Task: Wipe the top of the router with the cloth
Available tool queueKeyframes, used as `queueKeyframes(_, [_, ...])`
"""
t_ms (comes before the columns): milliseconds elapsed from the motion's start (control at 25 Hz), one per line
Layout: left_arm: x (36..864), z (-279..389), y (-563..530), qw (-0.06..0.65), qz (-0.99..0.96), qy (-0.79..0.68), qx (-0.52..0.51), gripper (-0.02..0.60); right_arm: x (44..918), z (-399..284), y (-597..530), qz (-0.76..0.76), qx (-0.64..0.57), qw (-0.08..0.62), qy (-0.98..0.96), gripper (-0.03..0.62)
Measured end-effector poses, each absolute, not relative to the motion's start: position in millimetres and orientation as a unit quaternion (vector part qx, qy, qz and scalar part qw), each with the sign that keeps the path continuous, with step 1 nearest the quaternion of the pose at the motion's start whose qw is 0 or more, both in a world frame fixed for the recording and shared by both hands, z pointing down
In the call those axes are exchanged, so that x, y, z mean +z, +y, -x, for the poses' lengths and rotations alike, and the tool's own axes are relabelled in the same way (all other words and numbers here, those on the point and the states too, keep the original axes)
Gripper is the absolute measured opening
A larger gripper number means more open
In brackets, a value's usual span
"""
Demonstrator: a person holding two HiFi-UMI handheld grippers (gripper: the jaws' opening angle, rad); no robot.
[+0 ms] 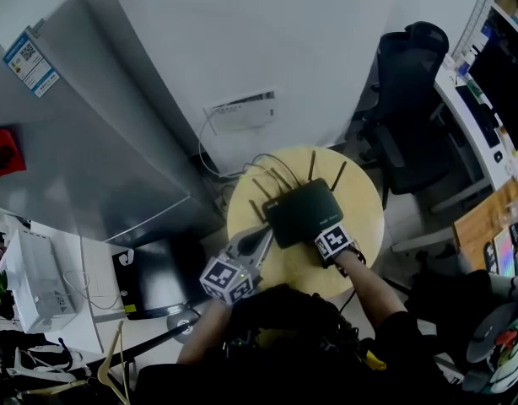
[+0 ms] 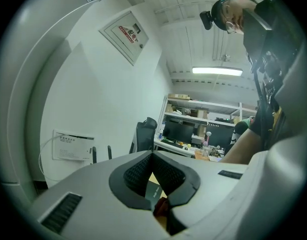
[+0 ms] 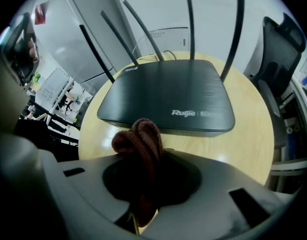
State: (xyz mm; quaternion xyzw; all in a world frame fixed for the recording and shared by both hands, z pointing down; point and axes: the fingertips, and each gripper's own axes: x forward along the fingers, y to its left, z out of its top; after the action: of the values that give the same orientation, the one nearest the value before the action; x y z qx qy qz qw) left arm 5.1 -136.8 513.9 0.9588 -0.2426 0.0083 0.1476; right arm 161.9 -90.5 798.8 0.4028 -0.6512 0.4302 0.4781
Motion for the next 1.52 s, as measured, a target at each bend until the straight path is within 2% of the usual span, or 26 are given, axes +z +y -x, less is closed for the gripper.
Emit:
queueKeyframes(720, [526, -28, -145, 0.155, -0.957, -0.242, 0.048, -0.003, 801, -236, -107, -0.433, 0.474, 0.431, -0.634, 0.061])
queueKeyframes(1280, [514, -37, -150, 0.141, -0.963, -0.227, 0.034, -0.003, 790, -281, -112, -0.506, 0.449, 0.427, -0.600, 0.061])
queueKeyframes(1520, [516, -42, -147, 0.138, -0.966, -0.215, 0.030, -0.003, 775, -303, -117, -0.566, 0.419, 0.400, -0.586, 0.061])
